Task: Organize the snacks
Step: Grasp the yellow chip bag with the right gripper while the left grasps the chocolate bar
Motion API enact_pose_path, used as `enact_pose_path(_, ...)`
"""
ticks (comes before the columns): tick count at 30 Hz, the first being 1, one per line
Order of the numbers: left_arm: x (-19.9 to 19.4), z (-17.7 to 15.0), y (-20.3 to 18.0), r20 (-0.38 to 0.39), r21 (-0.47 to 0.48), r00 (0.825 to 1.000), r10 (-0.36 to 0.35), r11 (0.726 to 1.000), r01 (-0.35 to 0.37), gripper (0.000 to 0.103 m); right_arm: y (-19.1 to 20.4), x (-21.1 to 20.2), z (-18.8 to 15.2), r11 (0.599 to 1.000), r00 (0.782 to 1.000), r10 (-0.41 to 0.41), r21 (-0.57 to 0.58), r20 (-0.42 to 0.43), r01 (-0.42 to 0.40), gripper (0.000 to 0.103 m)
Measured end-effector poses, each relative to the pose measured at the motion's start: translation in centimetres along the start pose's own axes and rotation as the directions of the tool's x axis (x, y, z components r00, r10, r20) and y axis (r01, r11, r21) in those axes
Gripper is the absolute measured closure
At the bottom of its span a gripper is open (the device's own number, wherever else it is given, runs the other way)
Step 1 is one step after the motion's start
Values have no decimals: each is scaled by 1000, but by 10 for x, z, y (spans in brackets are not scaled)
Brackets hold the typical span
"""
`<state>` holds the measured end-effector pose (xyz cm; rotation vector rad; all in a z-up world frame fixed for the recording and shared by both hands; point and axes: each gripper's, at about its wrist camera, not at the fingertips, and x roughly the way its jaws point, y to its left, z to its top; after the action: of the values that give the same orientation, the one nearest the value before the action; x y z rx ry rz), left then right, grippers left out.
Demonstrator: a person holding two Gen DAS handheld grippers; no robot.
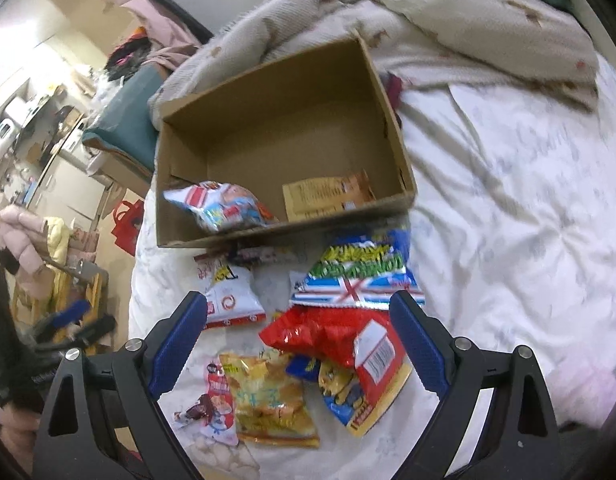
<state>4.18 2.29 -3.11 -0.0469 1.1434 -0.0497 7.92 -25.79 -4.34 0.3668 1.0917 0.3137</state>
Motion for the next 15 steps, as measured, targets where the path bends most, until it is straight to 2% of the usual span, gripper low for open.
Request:
enact_pose_path(1, 11, -5, 0, -61, 5, 998, -4, 1000, 5, 8, -2, 0, -1, 1000, 1000, -5, 9, -1, 5, 9)
enact_pose_path(3, 31, -18, 0, -184, 16, 983, -12, 1000, 16, 9, -6, -1, -1, 1000, 1000, -17, 18, -1, 17, 9)
enact_pose_path(4, 41, -26, -2, -250, 28, 968, -29, 999, 37, 9, -8, -1, -1, 999, 1000, -21, 26, -1, 21, 9)
enact_pose_path(6, 51, -41, -10, -331, 57, 942, -65, 994, 88, 14, -12, 0, -1, 999, 1000, -21, 42, -6, 21, 9)
enact_pose_path(7, 54, -48, -18, -359, 101, 931, -60, 990, 103, 15, -14, 0, -2, 999, 1000, -22, 49, -11, 23, 9)
enact_pose_path(9, 58, -61, -33, -389, 181, 921, -36, 977, 114, 26, -17, 1, -3, 998, 999, -29, 55, -19, 30, 9)
enact_pose_path(10, 61, -66, -37, -401, 201, 916, -26, 973, 115, 29, -17, 2, -3, 998, 999, -31, 56, -22, 33, 9)
enact_pose_path(12, 73, -77, -44, -457, 220, 889, -10, 968, 124, 46, -17, 3, -3, 998, 999, -31, 58, -28, 32, 9)
enact_pose_path(15, 84, -86, -48, -496, 246, 868, 24, 963, 114, 52, -16, 3, -2, 998, 999, -29, 57, -27, 30, 9)
